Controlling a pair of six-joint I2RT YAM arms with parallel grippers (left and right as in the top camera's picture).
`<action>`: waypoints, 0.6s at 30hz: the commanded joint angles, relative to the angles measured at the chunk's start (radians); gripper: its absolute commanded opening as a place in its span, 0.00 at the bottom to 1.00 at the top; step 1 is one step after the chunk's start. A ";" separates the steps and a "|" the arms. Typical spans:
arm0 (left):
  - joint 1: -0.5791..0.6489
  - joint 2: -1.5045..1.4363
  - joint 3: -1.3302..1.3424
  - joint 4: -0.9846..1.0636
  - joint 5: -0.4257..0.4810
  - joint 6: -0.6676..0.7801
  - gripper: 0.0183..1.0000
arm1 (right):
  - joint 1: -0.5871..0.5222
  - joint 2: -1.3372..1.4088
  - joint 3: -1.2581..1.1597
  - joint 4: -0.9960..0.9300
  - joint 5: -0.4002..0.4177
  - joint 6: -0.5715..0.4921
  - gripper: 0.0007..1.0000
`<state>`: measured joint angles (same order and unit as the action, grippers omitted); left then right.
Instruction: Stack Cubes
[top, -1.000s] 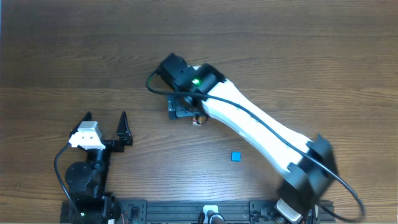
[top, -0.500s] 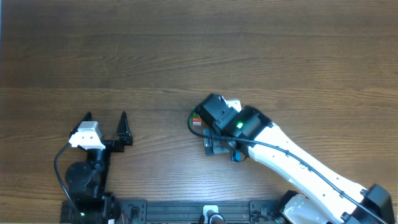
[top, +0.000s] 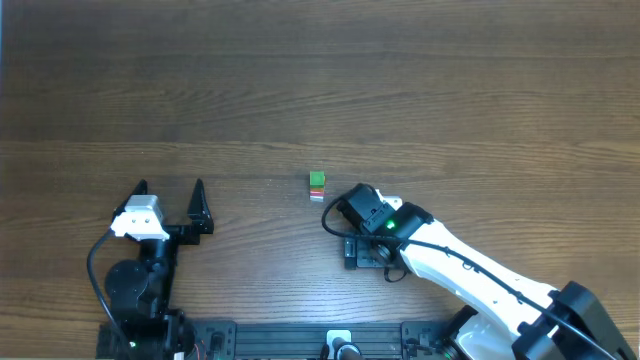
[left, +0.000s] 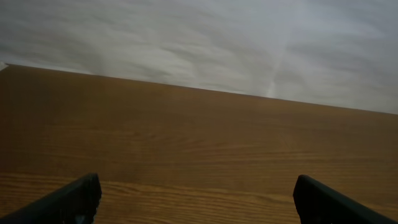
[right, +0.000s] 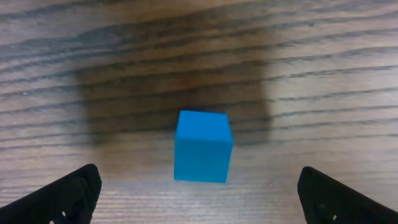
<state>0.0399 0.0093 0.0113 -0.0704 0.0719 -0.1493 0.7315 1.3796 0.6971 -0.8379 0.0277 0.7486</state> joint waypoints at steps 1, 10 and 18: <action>0.004 -0.006 -0.005 -0.001 0.006 0.014 1.00 | -0.008 -0.016 -0.035 0.048 -0.016 0.010 0.98; 0.004 -0.006 -0.005 -0.001 0.006 0.014 1.00 | -0.026 0.063 -0.039 0.092 -0.003 0.027 0.91; 0.004 -0.006 -0.005 -0.001 0.006 0.014 1.00 | -0.026 0.077 -0.039 0.129 0.004 0.033 0.82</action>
<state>0.0399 0.0093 0.0113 -0.0704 0.0719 -0.1493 0.7120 1.4506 0.6643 -0.7139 0.0177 0.7746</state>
